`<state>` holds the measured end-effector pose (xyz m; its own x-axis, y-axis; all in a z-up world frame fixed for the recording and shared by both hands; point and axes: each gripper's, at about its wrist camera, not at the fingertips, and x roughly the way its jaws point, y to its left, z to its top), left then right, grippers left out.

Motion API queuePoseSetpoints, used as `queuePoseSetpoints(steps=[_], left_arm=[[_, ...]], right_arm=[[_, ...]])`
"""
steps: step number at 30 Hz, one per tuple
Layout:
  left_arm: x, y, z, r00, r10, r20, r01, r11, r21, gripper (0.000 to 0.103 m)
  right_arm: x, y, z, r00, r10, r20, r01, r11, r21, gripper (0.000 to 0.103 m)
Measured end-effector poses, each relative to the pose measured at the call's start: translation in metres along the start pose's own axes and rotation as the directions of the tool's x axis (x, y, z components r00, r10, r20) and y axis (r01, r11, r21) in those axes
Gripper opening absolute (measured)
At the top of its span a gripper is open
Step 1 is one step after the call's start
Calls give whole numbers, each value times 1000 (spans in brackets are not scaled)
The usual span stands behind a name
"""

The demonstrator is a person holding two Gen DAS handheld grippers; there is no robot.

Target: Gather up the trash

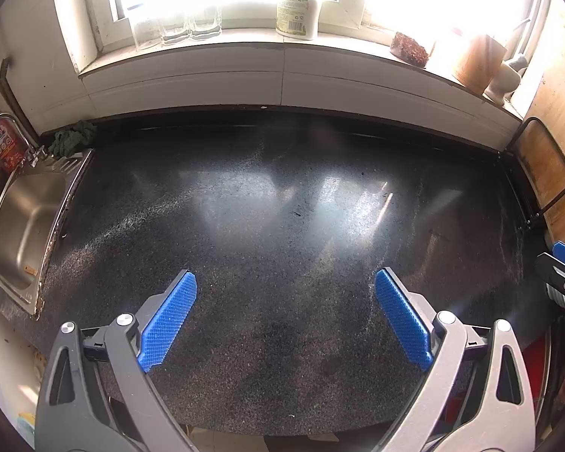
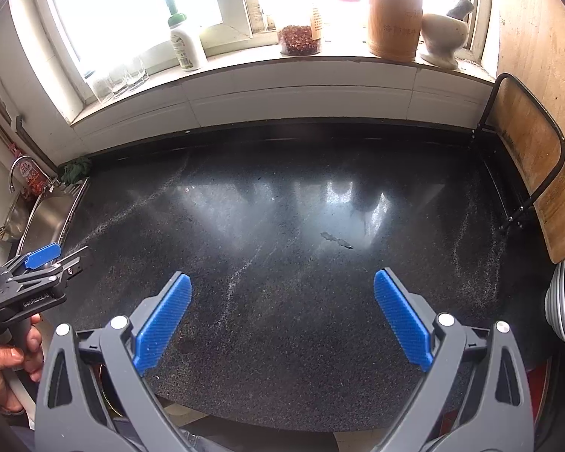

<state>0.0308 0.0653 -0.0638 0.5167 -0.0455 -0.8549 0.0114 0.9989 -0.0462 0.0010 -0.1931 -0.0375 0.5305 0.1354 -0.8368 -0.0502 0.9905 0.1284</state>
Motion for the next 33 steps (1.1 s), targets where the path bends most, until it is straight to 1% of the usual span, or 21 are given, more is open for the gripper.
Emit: queuePoseSetpoints(steps=[33], left_arm=[[-7, 0, -7, 1000, 10, -4, -10, 1000, 0, 93]], right_arm=[[-7, -3, -4, 1000, 18, 6, -18, 1000, 4, 94]])
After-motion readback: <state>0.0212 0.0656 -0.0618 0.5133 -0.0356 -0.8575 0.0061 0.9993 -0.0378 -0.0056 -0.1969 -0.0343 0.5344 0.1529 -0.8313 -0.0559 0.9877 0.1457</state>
